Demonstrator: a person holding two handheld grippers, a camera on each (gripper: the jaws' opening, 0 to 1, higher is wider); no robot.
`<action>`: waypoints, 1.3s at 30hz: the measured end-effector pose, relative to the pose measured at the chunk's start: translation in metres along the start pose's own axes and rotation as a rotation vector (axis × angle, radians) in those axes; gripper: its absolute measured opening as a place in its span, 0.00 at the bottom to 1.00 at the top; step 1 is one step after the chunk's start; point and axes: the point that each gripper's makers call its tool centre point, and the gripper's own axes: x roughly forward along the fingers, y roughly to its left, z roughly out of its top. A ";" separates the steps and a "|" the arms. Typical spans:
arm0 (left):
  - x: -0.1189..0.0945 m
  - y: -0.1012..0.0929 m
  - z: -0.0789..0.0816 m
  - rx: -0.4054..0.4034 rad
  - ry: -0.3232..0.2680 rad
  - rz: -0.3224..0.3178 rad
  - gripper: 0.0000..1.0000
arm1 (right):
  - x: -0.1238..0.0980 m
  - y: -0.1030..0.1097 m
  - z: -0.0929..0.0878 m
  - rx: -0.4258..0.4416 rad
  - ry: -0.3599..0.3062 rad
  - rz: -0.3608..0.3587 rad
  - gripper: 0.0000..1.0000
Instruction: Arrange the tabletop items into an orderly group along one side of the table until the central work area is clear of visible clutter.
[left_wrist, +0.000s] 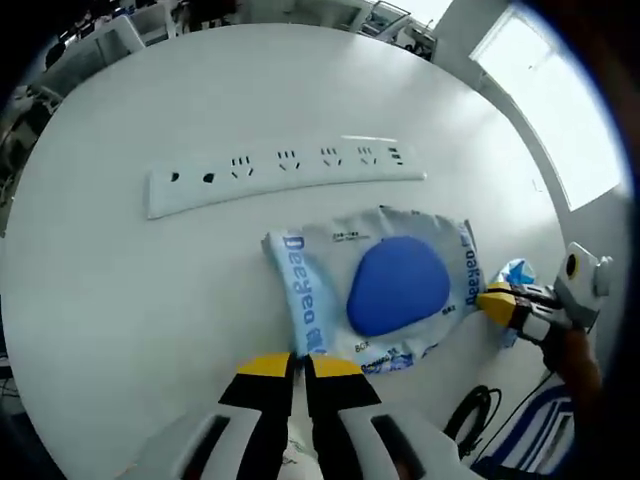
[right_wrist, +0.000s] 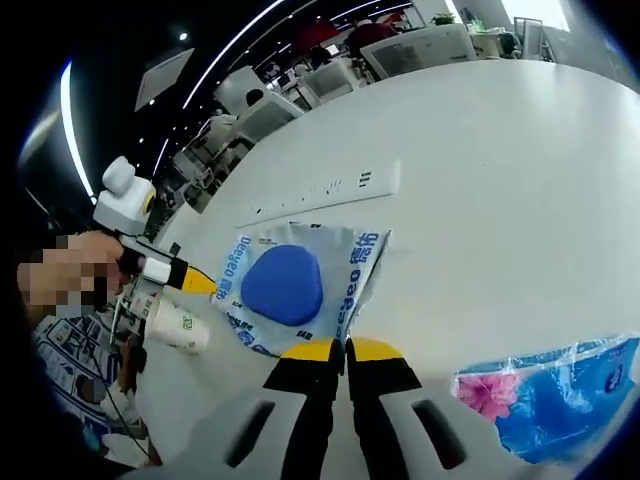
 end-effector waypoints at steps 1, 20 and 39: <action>0.000 0.000 0.001 0.001 -0.005 0.002 0.10 | 0.000 0.000 0.000 -0.001 0.002 -0.001 0.00; 0.016 -0.007 0.002 0.067 0.018 0.005 0.04 | 0.001 -0.001 -0.001 -0.004 0.014 0.010 0.00; 0.000 -0.017 0.007 0.117 -0.023 -0.005 0.00 | -0.009 -0.001 0.011 -0.038 -0.012 0.004 0.00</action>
